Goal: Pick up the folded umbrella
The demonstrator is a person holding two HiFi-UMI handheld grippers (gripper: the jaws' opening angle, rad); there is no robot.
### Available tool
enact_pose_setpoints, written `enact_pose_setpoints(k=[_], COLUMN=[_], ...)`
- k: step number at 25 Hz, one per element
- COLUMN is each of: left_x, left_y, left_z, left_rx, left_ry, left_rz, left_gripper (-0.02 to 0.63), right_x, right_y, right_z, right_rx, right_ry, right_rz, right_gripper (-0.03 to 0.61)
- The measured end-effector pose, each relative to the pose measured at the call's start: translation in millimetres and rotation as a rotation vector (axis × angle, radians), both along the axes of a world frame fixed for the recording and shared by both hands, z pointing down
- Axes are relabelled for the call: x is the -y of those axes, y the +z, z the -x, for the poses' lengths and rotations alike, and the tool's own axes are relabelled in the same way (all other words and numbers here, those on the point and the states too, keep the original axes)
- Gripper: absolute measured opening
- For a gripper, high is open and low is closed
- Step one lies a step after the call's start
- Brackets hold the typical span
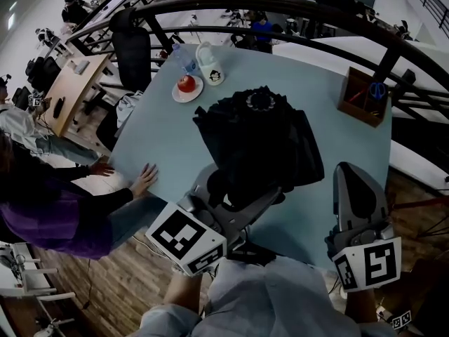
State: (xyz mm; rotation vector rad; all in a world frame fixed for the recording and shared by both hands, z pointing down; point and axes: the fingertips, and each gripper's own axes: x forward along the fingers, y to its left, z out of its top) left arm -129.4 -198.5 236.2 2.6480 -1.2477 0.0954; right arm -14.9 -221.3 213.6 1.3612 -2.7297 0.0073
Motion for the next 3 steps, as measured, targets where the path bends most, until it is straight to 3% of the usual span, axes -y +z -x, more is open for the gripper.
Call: enact_pose_setpoints(k=[3], left_x=[0.7], left_y=[0.0], left_z=[-0.9], left_rx=[0.0], left_ry=[0.003], left_rz=[0.0], left_gripper=[0.279], right_x=[-0.1], right_y=[-1.1], right_z=[-0.8], right_rx=[-0.006], right_ry=[-0.003], right_rz=[-0.005], right_gripper=[0.0])
